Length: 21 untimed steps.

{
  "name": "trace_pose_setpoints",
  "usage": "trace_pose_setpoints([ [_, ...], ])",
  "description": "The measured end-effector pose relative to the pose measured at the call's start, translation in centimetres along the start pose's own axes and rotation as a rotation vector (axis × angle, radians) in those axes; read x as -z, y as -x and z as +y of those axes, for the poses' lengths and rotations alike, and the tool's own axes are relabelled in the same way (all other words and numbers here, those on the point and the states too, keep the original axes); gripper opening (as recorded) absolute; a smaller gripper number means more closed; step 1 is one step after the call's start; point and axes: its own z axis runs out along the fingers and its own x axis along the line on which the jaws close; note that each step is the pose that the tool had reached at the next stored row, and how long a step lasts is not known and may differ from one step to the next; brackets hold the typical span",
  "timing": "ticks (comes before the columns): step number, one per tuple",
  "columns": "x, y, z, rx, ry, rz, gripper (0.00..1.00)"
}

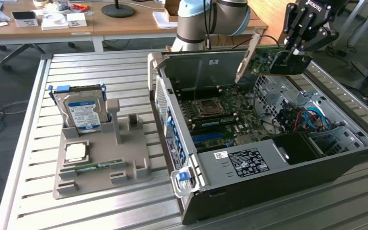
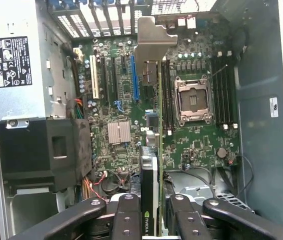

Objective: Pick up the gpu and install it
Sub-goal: 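Insert the gpu into the slot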

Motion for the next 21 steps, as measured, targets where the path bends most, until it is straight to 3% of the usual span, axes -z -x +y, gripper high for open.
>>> trace_pose_setpoints([
  [11, -0.07, 0.0, -0.01, 0.036, -0.0006, 0.0015, 0.27],
  [17, -0.29, -0.02, 0.12, 0.055, -0.0303, -0.0042, 0.27],
  [19, -0.36, -0.03, 0.17, 0.061, -0.0392, -0.0113, 0.27],
  [21, -0.41, -0.04, 0.25, 0.065, -0.0451, -0.0221, 0.27],
])
